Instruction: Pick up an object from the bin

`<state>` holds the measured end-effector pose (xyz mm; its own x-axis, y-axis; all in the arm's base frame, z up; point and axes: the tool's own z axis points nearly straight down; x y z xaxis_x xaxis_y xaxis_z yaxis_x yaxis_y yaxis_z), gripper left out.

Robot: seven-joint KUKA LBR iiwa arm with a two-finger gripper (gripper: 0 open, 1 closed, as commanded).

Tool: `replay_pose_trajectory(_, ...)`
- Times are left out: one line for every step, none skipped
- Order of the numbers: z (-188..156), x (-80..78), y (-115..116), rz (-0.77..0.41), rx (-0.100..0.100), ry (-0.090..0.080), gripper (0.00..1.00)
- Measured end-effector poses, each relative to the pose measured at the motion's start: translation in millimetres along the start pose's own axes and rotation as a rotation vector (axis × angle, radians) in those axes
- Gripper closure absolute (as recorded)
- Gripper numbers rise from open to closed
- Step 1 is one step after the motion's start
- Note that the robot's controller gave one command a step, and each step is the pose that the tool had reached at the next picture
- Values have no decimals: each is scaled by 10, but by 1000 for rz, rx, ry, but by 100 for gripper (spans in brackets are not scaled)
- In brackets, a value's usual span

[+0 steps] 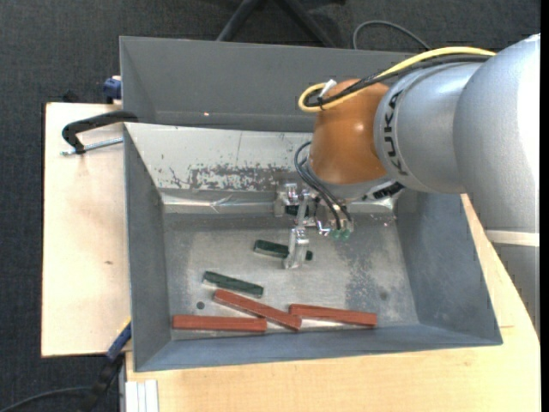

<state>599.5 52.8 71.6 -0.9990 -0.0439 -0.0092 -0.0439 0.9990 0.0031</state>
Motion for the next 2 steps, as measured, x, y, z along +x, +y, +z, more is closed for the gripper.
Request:
replay_pose_trajectory(4, 16, -16, 2, 2, 4, 100)
replay_pose_trajectory(-1571, 262, 50, 0, 1, -6, 100)
